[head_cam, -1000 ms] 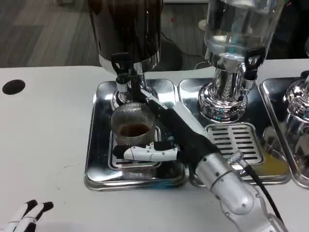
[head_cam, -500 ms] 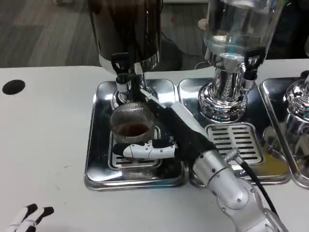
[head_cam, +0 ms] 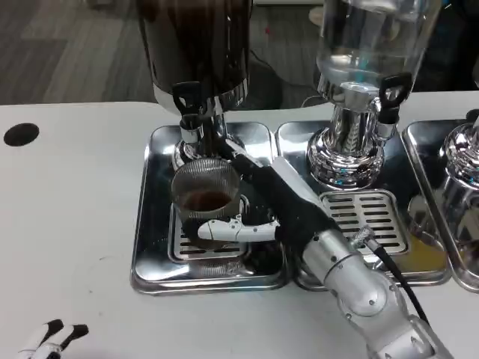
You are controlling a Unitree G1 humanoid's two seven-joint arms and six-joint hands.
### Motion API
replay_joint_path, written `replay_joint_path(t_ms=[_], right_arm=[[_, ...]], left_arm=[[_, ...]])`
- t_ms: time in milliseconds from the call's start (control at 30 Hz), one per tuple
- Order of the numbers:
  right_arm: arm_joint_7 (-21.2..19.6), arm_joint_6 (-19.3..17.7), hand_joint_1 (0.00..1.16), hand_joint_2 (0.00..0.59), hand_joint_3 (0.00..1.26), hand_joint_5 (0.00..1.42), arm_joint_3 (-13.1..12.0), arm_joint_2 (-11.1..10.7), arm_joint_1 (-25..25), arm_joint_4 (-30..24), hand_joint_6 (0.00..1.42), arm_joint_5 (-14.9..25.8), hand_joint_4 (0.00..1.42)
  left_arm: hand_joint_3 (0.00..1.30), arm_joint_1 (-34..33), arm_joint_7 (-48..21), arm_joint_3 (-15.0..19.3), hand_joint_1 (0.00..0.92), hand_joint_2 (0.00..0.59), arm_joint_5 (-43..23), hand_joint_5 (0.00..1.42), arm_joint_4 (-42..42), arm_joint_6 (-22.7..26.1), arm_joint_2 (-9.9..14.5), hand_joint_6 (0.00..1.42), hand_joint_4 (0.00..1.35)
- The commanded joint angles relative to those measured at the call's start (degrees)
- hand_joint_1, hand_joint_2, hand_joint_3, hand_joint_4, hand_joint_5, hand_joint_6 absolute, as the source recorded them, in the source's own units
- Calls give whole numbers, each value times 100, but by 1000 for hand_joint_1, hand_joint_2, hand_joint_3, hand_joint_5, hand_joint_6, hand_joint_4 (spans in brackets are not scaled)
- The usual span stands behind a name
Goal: Grasp the cup under the faucet to collect the drink, then remove the cup.
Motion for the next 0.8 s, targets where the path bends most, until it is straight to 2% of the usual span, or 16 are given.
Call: replay_joint_path(t_ms=[33,500,800], right_arm=[[-27,-180,696,23,50,72,-51,-26,-74,88,47,54,60],[-48,-231,697,23,75,105,-55,-48,126,42,64,71,95],[-127,-211,696,23,95,130,22,51,175,66,82,20,109]], left_arm=[[233,-17,-142,-65,0,54,93,217,-85,59,-14,485,86],[247,-24,-169,-92,0,55,96,219,-74,88,-13,488,90],[255,78,-128,-41,0,55,31,219,-26,32,2,489,95]])
